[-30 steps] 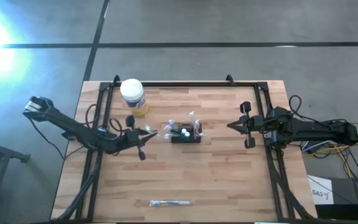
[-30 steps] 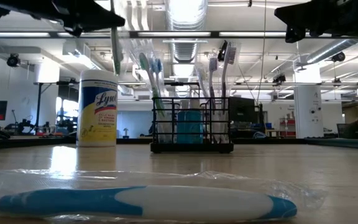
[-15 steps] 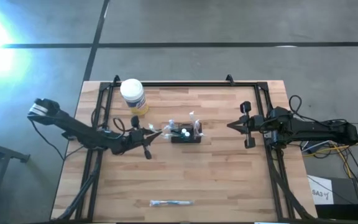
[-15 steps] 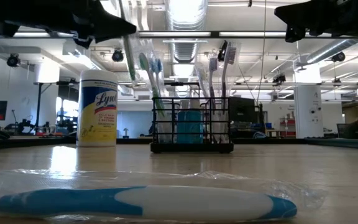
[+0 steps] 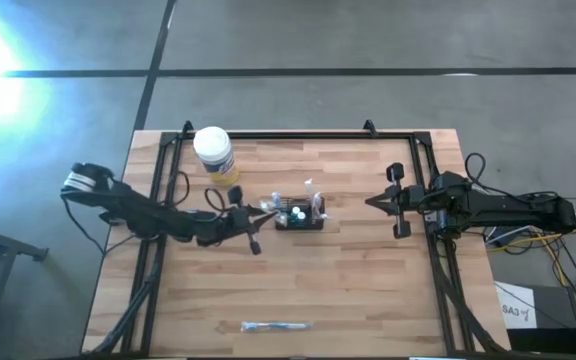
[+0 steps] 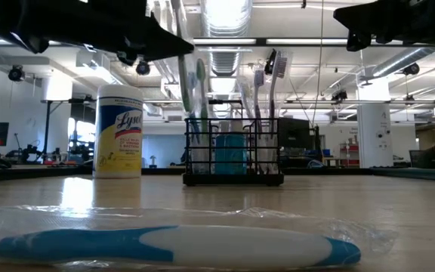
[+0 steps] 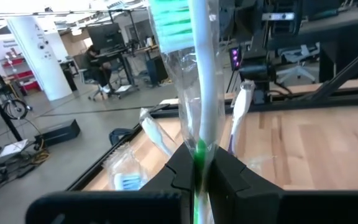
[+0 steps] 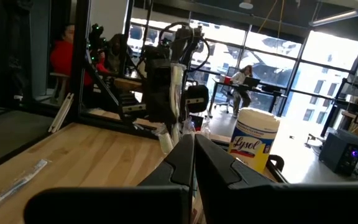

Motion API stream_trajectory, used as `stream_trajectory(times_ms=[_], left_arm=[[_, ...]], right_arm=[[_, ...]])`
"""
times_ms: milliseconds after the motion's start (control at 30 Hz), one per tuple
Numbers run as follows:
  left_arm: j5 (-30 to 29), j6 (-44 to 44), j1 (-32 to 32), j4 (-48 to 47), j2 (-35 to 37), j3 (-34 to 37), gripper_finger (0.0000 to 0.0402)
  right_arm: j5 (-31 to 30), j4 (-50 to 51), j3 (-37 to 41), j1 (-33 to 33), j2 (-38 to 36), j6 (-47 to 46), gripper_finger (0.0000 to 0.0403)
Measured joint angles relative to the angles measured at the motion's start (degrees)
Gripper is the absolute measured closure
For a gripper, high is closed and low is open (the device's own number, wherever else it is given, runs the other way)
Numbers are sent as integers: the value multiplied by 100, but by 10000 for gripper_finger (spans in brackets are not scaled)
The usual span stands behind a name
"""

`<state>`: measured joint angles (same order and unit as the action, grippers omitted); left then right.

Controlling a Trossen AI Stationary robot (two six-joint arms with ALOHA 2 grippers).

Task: Pick & Place toothbrushing station
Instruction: Put the green toothbrush into the black wire organizer

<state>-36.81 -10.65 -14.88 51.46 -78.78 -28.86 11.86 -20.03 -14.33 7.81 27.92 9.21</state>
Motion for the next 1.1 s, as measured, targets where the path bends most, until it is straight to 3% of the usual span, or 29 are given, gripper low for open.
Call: stream_trajectory(times_ms=[300,600,1100], left_arm=[[-2,-235,169,164,-604,-154,379],[78,31,280,732,-1162,-234,380],[67,327,401,725,-1729,-252,380]], right_arm=[[0,6,0,0,4,49,394],[0,9,0,0,4,87,394],[0,-2,0,-1,52,149,394]])
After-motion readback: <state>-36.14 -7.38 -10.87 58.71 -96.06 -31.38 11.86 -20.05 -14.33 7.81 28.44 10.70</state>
